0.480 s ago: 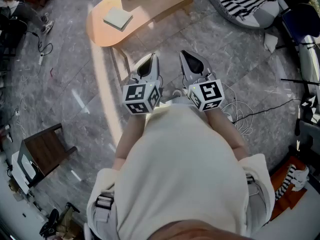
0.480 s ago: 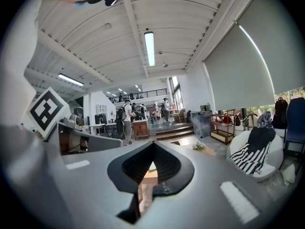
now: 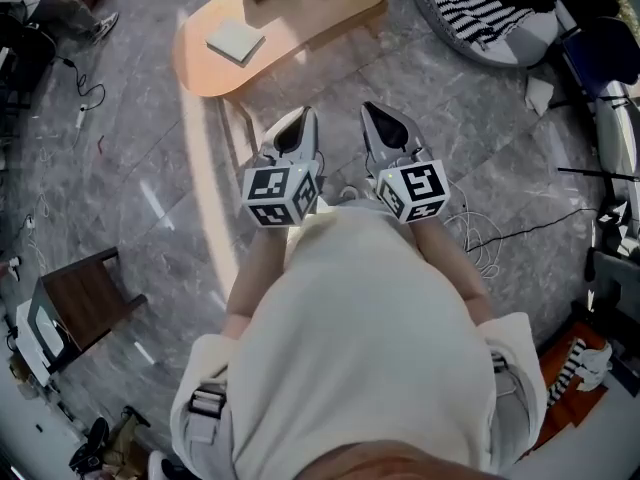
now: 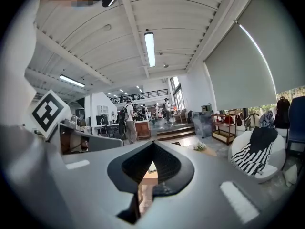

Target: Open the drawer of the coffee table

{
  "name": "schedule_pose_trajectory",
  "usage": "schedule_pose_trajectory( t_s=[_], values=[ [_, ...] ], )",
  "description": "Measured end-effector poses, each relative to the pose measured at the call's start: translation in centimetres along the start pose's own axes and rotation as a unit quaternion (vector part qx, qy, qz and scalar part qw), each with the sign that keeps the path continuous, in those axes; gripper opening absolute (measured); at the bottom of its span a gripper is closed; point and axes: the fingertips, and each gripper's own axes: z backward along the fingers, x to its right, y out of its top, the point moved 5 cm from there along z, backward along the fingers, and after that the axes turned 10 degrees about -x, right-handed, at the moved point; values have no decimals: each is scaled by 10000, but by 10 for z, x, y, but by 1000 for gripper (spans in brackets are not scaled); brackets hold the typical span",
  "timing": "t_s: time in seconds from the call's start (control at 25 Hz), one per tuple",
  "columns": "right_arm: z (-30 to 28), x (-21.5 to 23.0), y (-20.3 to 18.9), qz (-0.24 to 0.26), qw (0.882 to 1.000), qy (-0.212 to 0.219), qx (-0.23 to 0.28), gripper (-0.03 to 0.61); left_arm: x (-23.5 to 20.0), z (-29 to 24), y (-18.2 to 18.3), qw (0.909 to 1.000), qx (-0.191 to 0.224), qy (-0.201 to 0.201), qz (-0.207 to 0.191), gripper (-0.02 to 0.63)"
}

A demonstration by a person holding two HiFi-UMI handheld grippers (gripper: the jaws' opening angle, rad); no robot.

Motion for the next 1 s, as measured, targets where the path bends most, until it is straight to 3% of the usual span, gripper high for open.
schedule_pose_trajectory(
  t_s=[0.24,0.52,1.0],
  values=[
    [0,6,-3,307,9993,11,-229,0,1,-8,-5,9996,-174,-55,225,1],
    [-12,29,-10,120,9991,-66,-395,0,-6,-31,-5,9993,-273,177,161,2],
    [-67,103,12,50,9989,52,-462,0,-37,-127,25,9971,-230,486,531,2]
  ],
)
